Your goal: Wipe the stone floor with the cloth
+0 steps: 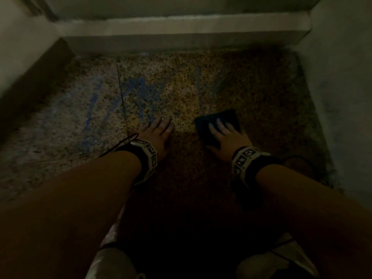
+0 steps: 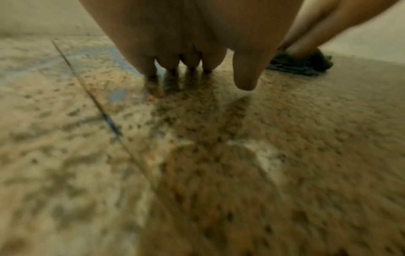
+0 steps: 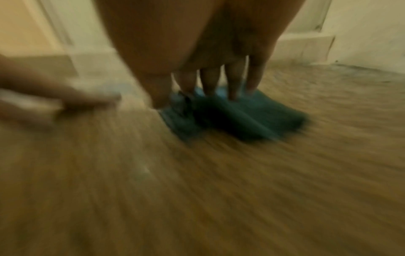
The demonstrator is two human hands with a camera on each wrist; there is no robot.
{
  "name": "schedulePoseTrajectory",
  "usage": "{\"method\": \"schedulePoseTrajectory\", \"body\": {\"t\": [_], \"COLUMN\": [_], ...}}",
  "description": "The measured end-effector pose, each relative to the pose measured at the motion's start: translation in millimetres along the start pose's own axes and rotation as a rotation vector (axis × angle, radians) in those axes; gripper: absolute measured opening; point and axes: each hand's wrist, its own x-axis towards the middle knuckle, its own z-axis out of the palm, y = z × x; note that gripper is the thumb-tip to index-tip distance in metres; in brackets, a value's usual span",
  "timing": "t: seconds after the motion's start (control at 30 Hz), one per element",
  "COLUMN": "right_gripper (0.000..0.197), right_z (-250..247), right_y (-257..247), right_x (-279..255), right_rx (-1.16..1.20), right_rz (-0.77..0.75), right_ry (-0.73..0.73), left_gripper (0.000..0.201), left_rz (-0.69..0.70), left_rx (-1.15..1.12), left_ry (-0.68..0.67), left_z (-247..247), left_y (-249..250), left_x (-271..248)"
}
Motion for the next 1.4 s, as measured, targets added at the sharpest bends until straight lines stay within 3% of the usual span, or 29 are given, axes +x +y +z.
{"method": "schedulePoseTrajectory", "body": {"t": [0.13,0.27,0.43,0.67,1.0,1.2,1.4], "right_gripper": [0.064,0.058,0.056,0.052,0.075,0.064,0.055], "right_z": [14.7,13.4,-14.2,-34.1,14.1,5.1,-44.7], "right_y": [12.9,10.5,4.2,-21.3,-46.5,-36.9,-51.6], "right_x": [5.0,16.1,38.2,52.7,1.8,6.4,50.8], "right_rx": [-0.010,0.041,0.083,0.162,0.021,0.000,0.087], "right_rz": [-0.107,-0.107,-0.128,-0.026,-0.073,-0.110,-0.085], "right_ry": [0.058,0.077,0.119,0.166,-0.015,0.026,0.043], "left_gripper": [0.075,0.077,0.075,0.071,0.073,0.075,0.071], "left_rz": [0.006,0.020,0.034,0.021,0.030,0.037,0.013], "left_rx": [-0.021,-0.041,-0.034,-0.038,0.010,0.042,-0.005], "left_ry": [0.062,0.097,0.087,0.049,-0.038,-0.030,0.010], "left_z": [9.2,13.3,13.6,23.4,12.5,11.2,31.3], "left_y": [-1.6,-2.7,-6.3,-10.1,-13.7,-14.6,-20.9], "left_x": [2.3,0.1,0.9,-5.8,-12.8,-12.5,-21.6]}}
